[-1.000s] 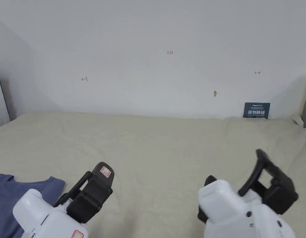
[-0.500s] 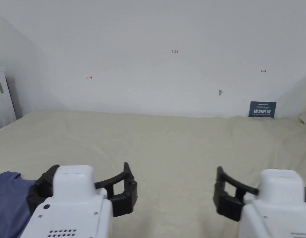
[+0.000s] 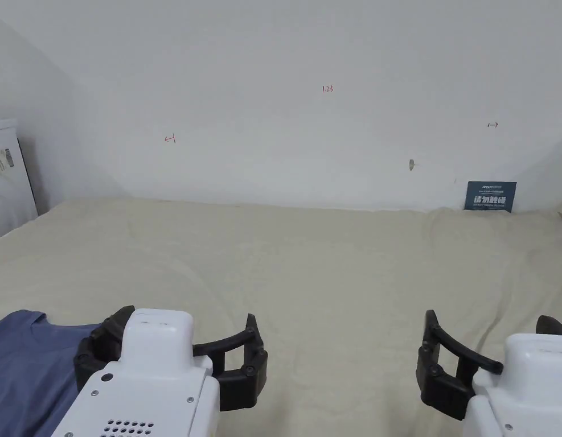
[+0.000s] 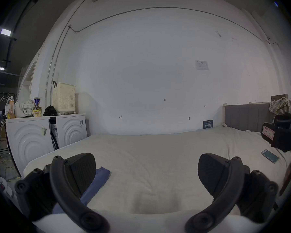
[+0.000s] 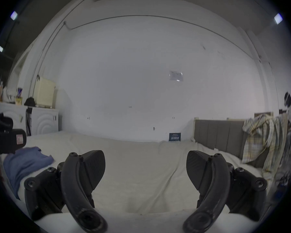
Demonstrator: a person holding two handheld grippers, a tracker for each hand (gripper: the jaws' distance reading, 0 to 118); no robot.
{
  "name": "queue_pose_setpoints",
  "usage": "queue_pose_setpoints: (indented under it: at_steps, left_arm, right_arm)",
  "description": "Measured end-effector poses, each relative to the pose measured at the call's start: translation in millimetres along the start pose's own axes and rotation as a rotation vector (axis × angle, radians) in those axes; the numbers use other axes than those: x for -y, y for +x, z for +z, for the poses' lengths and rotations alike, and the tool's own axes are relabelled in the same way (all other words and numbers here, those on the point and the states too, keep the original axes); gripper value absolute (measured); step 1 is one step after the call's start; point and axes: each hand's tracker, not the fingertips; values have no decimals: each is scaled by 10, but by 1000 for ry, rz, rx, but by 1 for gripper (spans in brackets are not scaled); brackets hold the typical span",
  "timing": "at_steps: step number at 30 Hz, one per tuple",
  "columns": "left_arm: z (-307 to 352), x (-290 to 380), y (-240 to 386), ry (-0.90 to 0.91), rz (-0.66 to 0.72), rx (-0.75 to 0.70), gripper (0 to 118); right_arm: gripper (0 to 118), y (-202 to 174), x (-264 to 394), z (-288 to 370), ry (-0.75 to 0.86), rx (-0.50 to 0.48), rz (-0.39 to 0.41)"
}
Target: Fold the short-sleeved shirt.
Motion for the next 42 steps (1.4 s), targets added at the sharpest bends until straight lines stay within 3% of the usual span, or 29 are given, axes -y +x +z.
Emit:
queue_pose_setpoints:
  at_steps: [2,3,4,5,6,8,11,12,16,19,30,36,42]
  left_arm:
    - [-4,-28,-4,-12,2,15,118]
    - [0,-41,-2,-13,7,21,117]
    - [10,-45,-2,-8,13,26,114]
    - [29,-46,-6,16,22,43,106]
    - [50,-55,-2,31,33,40,88]
    - [62,-64,28,42,25,32,58]
    - [60,-70,62,47,-36,5,12]
    - [60,-73,69,48,-37,5,5]
    - [70,-95,24,62,44,44,0]
    - [28,-98,44,46,23,29,0]
    - [25,-162,-121,30,29,-15,0]
    - [231,-192,-638,13,24,-205,0]
    - [637,-234,-1208,1,-4,-421,0]
  right_arm:
    - [98,-45,-15,13,0,0,11]
    - [87,-51,-20,19,2,-5,13]
    - [69,-51,-27,23,4,-18,7]
    - [42,-59,-38,24,8,-14,4]
    - [11,-59,-39,10,17,4,-5]
    - [10,-50,-47,-23,11,35,-10]
    - [0,44,-59,-46,-22,-17,-59]
    - [0,52,-53,-38,-19,-10,-73]
    - [0,65,-97,-20,-29,15,-78]
    - [0,74,-105,-22,-21,42,-63]
    - [0,-84,-118,-172,-64,-18,-79]
    - [0,-655,-188,-241,-57,-202,-67]
    - [0,-1443,-225,-149,-69,-470,-110]
